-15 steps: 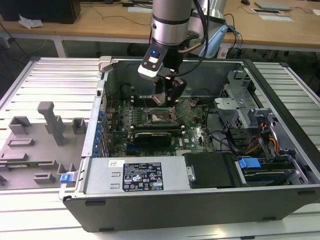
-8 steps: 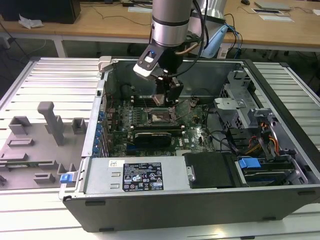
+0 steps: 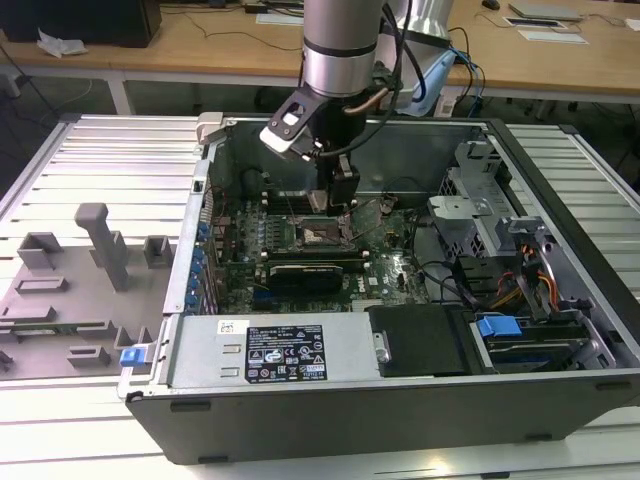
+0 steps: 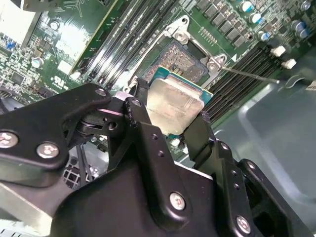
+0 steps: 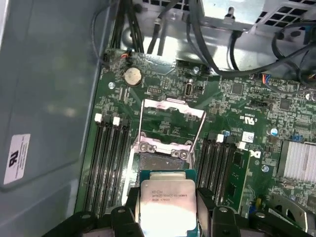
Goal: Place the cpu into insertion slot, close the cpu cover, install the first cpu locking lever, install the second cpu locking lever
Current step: 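Place the cpu into insertion slot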
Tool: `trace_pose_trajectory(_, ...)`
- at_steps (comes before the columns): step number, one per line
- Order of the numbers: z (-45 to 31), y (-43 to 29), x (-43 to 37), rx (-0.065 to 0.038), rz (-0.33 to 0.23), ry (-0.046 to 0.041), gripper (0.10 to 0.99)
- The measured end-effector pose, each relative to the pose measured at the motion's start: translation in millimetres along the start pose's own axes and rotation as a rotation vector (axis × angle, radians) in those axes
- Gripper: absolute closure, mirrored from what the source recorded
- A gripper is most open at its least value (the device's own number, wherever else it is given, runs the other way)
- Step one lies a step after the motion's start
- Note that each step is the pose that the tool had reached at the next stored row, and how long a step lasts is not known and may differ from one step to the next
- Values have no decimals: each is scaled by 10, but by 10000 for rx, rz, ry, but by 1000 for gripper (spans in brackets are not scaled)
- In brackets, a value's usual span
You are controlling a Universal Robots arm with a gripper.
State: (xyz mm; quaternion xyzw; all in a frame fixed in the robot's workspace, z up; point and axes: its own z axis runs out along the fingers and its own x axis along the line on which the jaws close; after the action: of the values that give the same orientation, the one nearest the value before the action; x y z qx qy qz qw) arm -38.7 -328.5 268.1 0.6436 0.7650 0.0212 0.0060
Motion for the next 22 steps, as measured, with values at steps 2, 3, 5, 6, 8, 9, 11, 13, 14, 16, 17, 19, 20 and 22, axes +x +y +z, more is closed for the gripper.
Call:
trace_pose_trajectory(2, 4, 0, 3, -229, 105, -42, 545)
trace_pose_trajectory(3, 6, 0, 4, -268, 126, -50, 545)
trace_pose_trajectory(5, 7, 0, 4, -282, 142, -55, 545)
trace_pose_trajectory(6, 7, 0, 4, -284, 146, -56, 545)
trace_pose_trajectory(8, 7, 0, 5, -289, 157, -57, 545)
trace_pose_trajectory(9, 12, -1, 6, -296, 203, -64, 545)
trace_pose_trajectory(11, 22, -1, 5, -300, 375, -102, 545)
trace_pose_trajectory(13, 44, -2, 4, -311, 786, -153, 545)
trace_pose_trajectory(14, 51, -2, 4, -316, 902, -167, 545)
trace_pose_trajectory(16, 73, -3, 4, -342, 1258, -200, 545)
trace_pose_trajectory(17, 79, -3, 4, -351, 1353, -208, 545)
trace_pose_trajectory(19, 92, -4, 4, -390, 1585, -224, 545)
trace_pose_trajectory(20, 95, -4, 4, -453, 1689, -241, 545)
trace_pose_trajectory(22, 100, -3, 8, -618, 1722, -259, 545)
